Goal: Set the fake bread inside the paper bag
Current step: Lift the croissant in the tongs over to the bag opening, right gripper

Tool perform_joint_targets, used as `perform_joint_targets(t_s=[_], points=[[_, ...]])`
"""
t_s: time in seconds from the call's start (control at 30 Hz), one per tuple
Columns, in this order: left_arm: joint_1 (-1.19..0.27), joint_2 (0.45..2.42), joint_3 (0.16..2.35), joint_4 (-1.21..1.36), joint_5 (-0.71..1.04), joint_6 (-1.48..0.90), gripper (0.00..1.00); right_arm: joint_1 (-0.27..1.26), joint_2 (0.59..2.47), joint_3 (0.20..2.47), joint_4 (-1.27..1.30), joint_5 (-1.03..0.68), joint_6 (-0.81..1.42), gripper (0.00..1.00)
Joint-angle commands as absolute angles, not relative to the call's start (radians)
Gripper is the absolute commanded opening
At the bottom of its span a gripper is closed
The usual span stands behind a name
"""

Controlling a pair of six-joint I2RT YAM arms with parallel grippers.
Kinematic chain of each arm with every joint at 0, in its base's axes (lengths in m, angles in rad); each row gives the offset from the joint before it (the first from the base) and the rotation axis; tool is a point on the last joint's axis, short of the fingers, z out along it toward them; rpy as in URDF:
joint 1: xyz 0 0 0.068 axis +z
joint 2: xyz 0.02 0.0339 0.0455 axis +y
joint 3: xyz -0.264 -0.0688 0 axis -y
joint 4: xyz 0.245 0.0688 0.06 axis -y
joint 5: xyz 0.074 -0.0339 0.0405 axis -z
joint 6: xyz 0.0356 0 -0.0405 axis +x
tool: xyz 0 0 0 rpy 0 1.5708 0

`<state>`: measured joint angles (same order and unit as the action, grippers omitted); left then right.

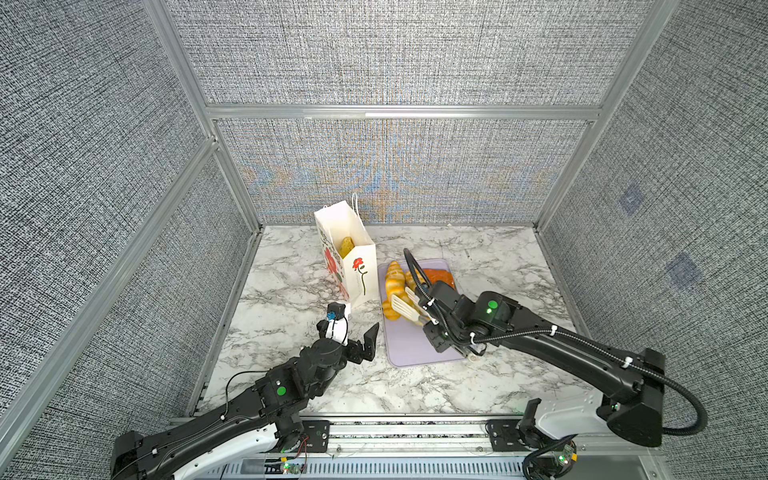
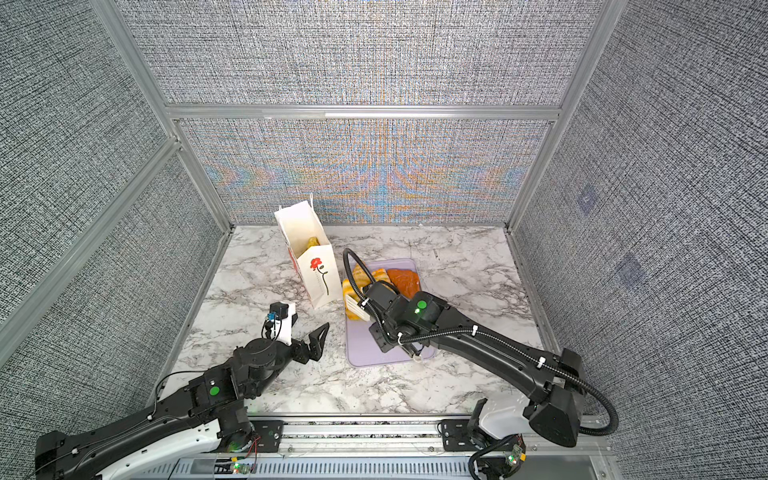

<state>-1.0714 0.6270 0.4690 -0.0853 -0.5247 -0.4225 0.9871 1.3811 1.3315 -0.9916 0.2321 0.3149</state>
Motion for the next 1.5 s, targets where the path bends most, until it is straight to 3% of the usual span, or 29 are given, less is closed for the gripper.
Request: perform_joint_targets(t_s=[0.0,0.73,1.47], points=[[-1.065,0.644,0.502,-0.098,-0.554,-0.375,0.99,0.979,1.393,1.379,-1.011,0.250,0.278,0.38],[-0.780,0.754,0.639,-0.095,-0.381,-0.269,1.00,0.910,1.537,1.769,-0.987,0.162,0.115,0.38],[-0.517,0.786,0.681,-0.108,-0.187,-0.198,1.00,0.818,1.915,2.247,-0.942,-0.042,0.060,0.38]])
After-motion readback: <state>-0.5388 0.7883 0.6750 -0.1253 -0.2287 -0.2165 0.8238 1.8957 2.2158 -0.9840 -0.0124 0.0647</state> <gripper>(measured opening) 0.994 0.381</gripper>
